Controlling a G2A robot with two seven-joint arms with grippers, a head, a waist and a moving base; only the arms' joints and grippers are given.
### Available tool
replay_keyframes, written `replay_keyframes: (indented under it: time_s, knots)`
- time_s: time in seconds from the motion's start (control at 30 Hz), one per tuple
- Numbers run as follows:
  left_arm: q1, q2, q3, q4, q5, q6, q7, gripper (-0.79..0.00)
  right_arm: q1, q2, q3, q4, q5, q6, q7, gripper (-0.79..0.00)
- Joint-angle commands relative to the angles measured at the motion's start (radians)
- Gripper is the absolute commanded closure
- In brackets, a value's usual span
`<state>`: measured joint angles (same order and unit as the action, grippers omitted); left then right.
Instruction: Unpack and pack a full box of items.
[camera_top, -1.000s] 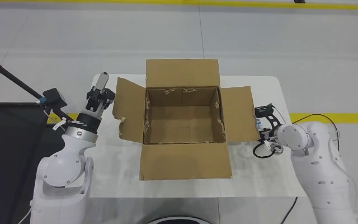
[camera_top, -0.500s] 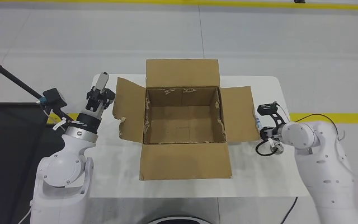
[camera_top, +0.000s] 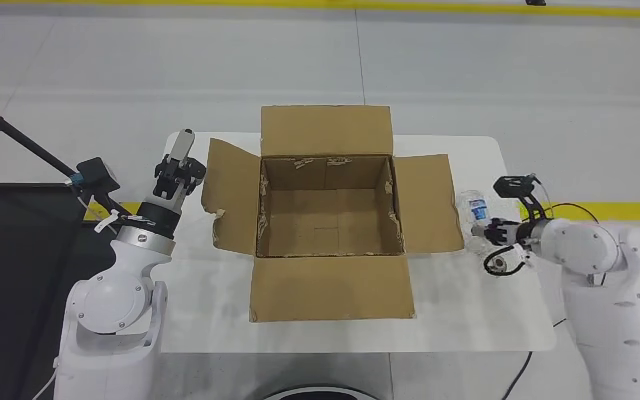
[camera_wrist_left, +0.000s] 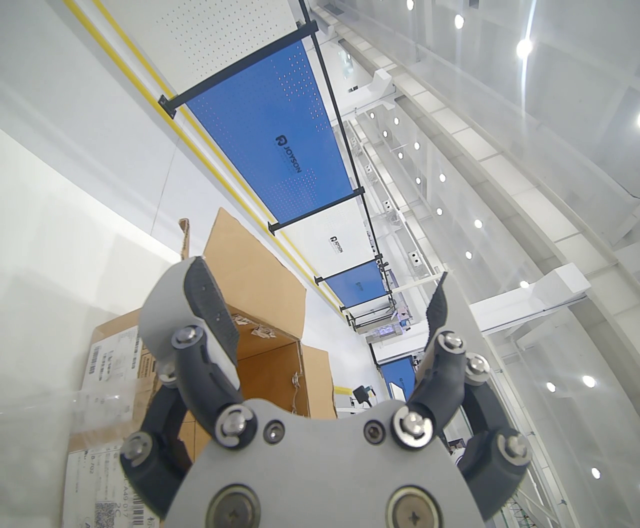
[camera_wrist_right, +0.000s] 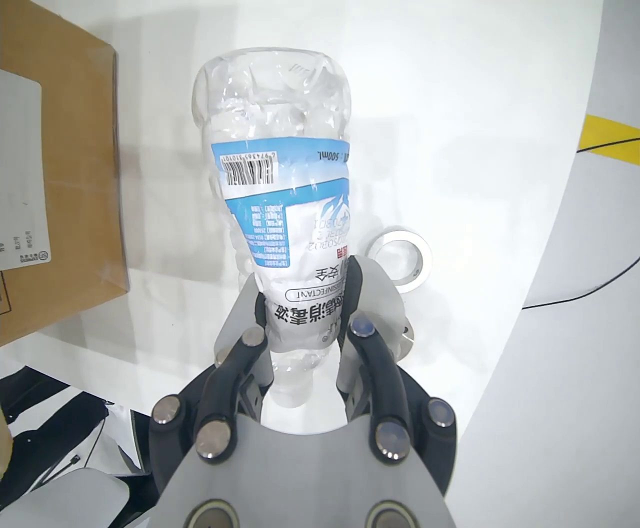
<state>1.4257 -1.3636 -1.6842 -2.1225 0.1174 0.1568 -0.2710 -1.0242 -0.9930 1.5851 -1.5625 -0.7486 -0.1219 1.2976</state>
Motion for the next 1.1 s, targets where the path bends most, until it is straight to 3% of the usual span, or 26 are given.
replay_keyframes:
  time_s: [0.0, 0.3, 0.5, 0.77, 1.07]
  knots:
    - [0.0, 0.0, 0.0, 0.0, 0.0, 0.0, 0.0, -0.785, -0.007, 0.002, 0.027, -0.003, 0.038, 0.01, -0.02, 0.0]
    - [0.0, 0.0, 0.0, 0.0, 0.0, 0.0, 0.0, -0.785, -0.062, 0.01, 0.127, -0.163, 0.128, 0.096, -0.143, 0.0]
    - [0.0, 0.0, 0.0, 0.0, 0.0, 0.0, 0.0, -0.785, -0.058, 0.006, 0.143, -0.254, 0.268, 0.145, -0.213, 0.0]
    - [0.0, 0.0, 0.0, 0.0, 0.0, 0.0, 0.0, -0.785, -0.026, 0.007, 0.153, -0.196, 0.588, -0.013, -0.191, 0.0]
    - [0.006, 0.001, -0.001, 0.002, -0.01, -0.017, -0.001, -0.785, -0.004, 0.014, 0.087, -0.211, 0.672, -0.084, -0.153, 0.0]
